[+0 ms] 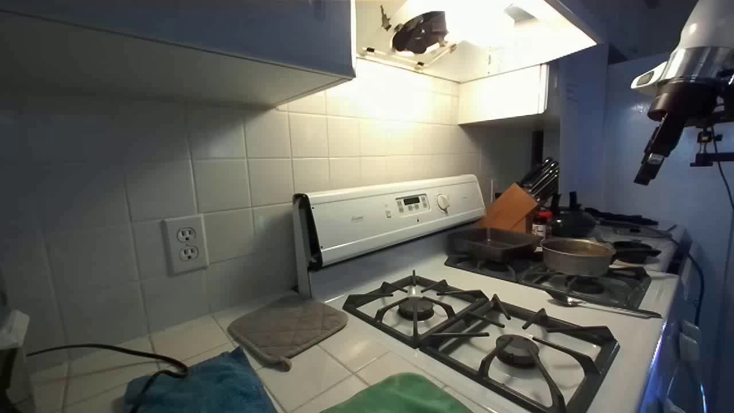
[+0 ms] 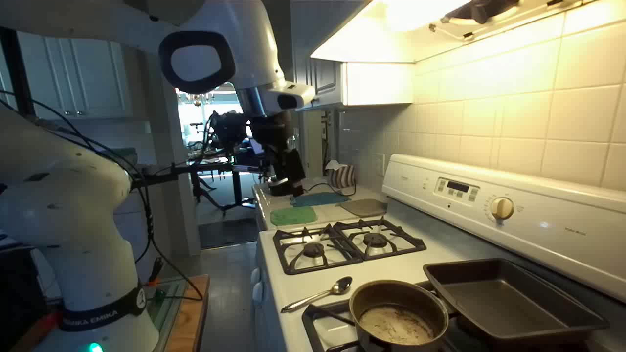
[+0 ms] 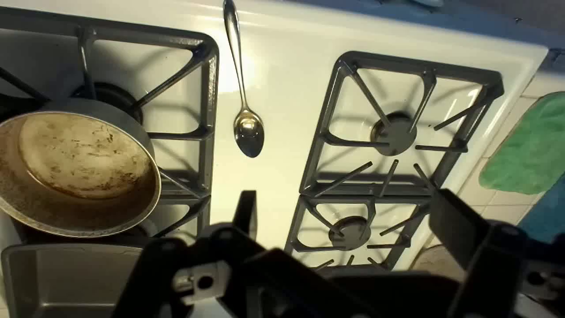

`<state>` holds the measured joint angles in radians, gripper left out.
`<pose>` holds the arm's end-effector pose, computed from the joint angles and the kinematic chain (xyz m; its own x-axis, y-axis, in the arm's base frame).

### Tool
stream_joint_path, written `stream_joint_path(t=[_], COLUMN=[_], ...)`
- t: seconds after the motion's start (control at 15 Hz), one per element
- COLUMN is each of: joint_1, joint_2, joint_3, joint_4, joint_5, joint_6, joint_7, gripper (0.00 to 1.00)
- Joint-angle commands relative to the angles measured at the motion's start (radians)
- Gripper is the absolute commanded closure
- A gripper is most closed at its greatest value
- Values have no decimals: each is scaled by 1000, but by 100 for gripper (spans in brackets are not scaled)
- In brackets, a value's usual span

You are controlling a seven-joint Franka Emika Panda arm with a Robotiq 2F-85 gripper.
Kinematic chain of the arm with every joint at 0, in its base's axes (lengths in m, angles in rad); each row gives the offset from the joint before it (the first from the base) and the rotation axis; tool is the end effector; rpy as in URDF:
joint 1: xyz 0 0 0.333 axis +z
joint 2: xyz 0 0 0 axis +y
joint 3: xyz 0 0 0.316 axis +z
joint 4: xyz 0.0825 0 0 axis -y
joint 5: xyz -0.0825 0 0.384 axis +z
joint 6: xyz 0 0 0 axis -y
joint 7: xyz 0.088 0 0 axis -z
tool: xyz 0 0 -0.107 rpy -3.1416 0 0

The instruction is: Twist the nozzle on the stove

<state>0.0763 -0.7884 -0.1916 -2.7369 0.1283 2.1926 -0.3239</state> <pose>0.3326 -0.0330 0.4634 0.9464 0.1523 0.2849 0.2061 -0.9637 -0.1695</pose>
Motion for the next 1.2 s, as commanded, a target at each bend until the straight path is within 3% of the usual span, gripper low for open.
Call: stream_joint_path(t=[0.0,0.47,0.67,1.13], joint_1=[-5,-5,-45,-69], joint_2=[1,1,57,264], joint_3=[5,5,26,21], joint_4=[1,1,4,87], joint_5=[5,5,-18,-20], joint_6=[-2,-2,133,328], joint_7=[-3,-3,45,73], gripper=[0,0,0,0])
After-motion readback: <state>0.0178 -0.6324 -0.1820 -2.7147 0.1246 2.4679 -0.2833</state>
